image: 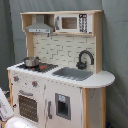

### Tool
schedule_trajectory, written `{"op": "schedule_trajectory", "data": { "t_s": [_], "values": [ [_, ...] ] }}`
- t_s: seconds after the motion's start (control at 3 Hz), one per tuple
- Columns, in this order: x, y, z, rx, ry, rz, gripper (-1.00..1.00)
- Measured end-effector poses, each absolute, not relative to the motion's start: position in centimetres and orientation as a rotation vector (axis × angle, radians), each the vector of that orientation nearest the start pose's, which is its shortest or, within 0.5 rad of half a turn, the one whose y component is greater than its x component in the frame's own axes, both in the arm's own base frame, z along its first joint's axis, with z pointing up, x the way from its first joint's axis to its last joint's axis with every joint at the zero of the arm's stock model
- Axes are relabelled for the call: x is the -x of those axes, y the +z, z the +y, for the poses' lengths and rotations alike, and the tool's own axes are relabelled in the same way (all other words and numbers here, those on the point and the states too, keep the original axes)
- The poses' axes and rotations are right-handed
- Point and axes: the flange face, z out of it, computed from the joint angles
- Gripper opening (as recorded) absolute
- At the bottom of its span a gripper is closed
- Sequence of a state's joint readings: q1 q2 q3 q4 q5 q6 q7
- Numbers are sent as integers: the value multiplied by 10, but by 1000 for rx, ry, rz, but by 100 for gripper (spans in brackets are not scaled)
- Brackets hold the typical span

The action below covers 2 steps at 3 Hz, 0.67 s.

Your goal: Play with the kitchen

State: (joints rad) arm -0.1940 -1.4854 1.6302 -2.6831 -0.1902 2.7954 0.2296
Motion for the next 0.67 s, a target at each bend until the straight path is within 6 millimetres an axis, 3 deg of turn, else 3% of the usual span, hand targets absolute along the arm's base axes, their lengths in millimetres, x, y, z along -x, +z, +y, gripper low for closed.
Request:
{"op": "schedule_trajectory", "data": {
  "t_s": [0.67],
  "values": [
    [-181,291,408,-1385,1290,1091,100]
  ]
}}
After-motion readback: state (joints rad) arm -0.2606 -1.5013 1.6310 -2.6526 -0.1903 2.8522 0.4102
